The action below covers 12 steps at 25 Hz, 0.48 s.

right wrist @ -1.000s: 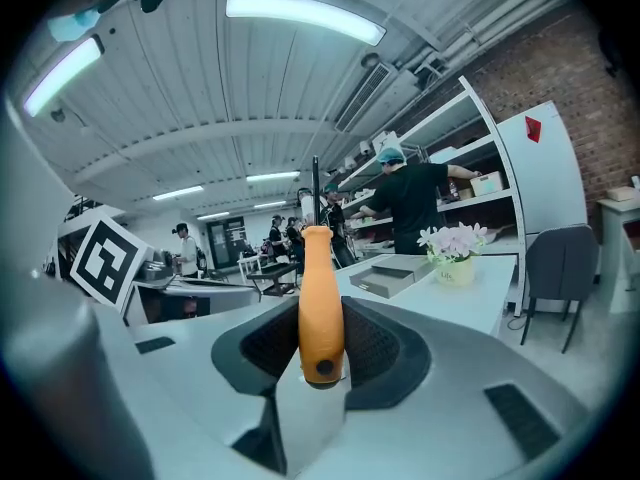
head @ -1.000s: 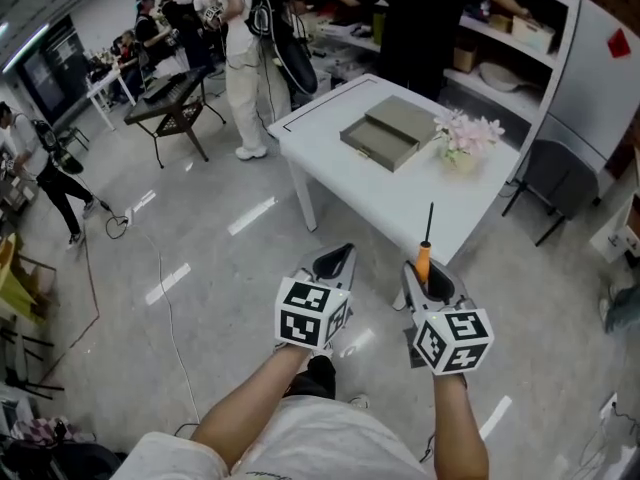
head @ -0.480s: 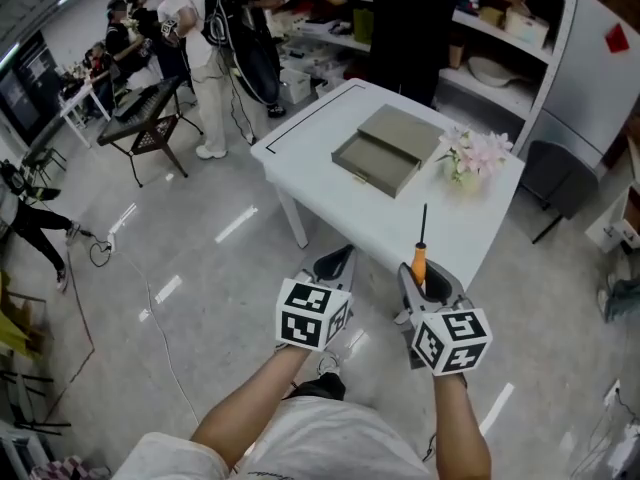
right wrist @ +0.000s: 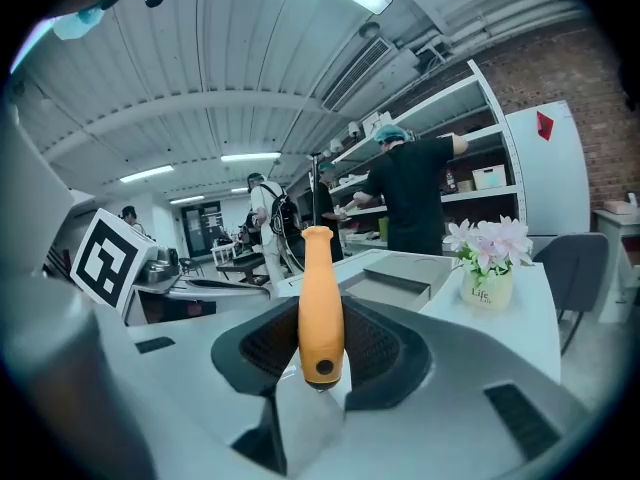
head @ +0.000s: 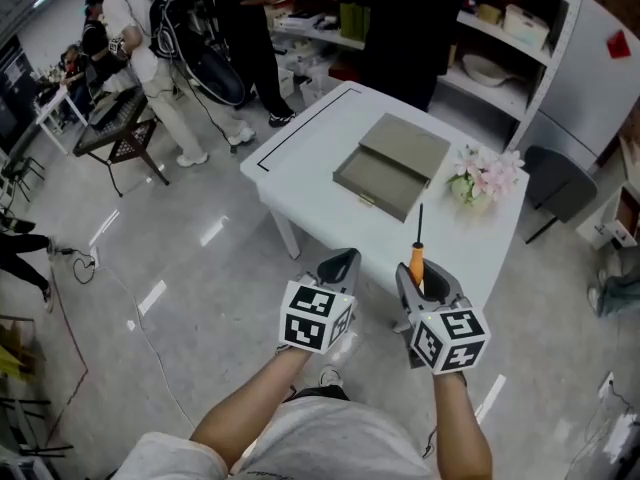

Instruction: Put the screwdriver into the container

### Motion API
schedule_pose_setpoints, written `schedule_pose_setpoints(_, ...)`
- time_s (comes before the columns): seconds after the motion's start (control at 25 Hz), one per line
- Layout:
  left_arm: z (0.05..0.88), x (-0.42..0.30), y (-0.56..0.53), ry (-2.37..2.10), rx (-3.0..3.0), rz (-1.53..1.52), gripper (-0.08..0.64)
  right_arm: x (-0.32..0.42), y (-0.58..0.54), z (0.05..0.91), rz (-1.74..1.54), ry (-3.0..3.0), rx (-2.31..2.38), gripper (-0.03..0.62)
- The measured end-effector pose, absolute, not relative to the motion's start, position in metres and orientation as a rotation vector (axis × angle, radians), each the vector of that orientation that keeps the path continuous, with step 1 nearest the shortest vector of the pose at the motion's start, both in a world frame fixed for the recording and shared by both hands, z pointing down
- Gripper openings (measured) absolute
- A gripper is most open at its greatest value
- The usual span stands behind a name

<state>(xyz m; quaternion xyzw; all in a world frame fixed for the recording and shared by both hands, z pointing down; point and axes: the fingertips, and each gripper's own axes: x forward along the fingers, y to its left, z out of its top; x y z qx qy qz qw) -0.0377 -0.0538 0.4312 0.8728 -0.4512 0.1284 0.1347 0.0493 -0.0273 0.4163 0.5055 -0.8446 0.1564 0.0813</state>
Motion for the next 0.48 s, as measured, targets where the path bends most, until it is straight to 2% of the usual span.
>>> schedule_pose_setpoints(0.48, 0.439, -0.074, -0.103, -1.271, 2.521, 0.352, 0.006, 0.019, -0.08, 0.419, 0.423, -2.473, 1.498, 0.124)
